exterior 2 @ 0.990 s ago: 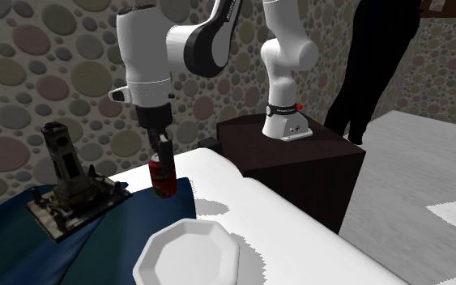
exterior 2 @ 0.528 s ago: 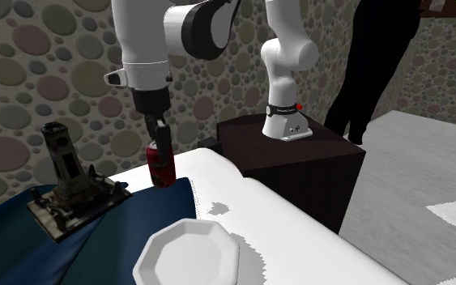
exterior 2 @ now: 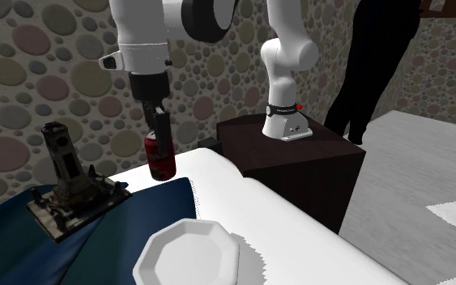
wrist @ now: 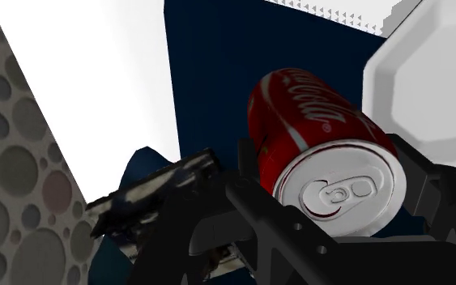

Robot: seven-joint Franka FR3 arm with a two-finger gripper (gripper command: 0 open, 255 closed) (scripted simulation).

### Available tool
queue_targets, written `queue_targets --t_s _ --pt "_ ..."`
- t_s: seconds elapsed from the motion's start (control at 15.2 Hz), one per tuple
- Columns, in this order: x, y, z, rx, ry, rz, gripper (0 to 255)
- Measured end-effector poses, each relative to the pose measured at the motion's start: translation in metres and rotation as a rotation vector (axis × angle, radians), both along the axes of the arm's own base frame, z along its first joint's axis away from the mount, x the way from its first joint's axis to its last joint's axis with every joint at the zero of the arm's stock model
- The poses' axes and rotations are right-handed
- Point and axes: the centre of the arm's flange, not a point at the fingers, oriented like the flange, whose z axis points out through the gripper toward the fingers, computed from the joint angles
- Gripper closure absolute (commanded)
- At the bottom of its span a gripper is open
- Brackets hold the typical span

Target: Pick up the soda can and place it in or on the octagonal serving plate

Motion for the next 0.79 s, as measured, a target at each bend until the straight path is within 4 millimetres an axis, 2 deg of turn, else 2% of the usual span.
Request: queue_targets --t_s 0.26,0.79 --pt "-0.01 0.047 0.013 0.0 0.0 0.001 255" --pt "-0.031 0.153 0.024 0.0 0.0 0.001 255"
